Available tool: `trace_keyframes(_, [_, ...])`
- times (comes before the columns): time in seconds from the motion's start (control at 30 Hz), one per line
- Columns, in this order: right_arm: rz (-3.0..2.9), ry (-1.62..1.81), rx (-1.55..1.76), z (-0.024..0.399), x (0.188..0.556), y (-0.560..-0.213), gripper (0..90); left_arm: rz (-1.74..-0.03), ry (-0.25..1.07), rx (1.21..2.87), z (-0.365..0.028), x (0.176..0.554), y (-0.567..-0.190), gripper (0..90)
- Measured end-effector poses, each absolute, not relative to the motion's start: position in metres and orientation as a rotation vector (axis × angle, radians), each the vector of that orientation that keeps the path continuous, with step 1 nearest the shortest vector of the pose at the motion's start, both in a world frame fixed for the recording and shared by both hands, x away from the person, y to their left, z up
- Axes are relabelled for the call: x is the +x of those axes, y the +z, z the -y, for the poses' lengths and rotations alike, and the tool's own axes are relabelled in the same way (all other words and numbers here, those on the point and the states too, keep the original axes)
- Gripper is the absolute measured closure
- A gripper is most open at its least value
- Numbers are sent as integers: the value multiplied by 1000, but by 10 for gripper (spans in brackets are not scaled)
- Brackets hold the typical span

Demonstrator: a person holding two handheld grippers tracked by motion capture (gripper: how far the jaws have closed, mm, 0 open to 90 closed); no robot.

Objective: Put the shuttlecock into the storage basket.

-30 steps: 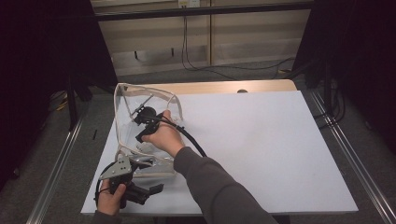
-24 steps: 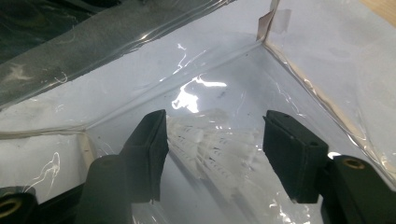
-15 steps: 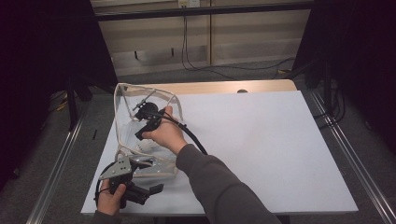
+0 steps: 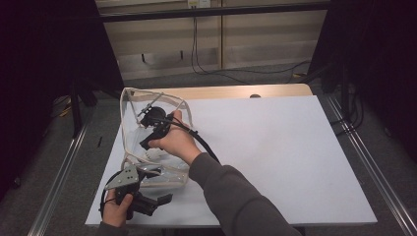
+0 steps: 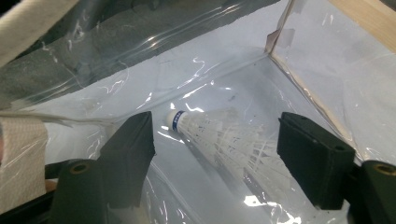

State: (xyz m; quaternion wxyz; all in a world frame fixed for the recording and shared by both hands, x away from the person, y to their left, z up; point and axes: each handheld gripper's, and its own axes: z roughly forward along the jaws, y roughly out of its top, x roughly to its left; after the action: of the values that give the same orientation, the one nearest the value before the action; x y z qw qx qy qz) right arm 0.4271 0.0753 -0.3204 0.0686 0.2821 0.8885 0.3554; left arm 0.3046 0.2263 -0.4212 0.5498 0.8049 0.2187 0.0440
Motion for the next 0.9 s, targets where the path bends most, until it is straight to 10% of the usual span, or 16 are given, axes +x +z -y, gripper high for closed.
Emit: trace_keyframes(0.9, [-2696, 1172, 789, -47, 407, -299, 126, -519, 117, 1911, -226, 305, -421, 33])
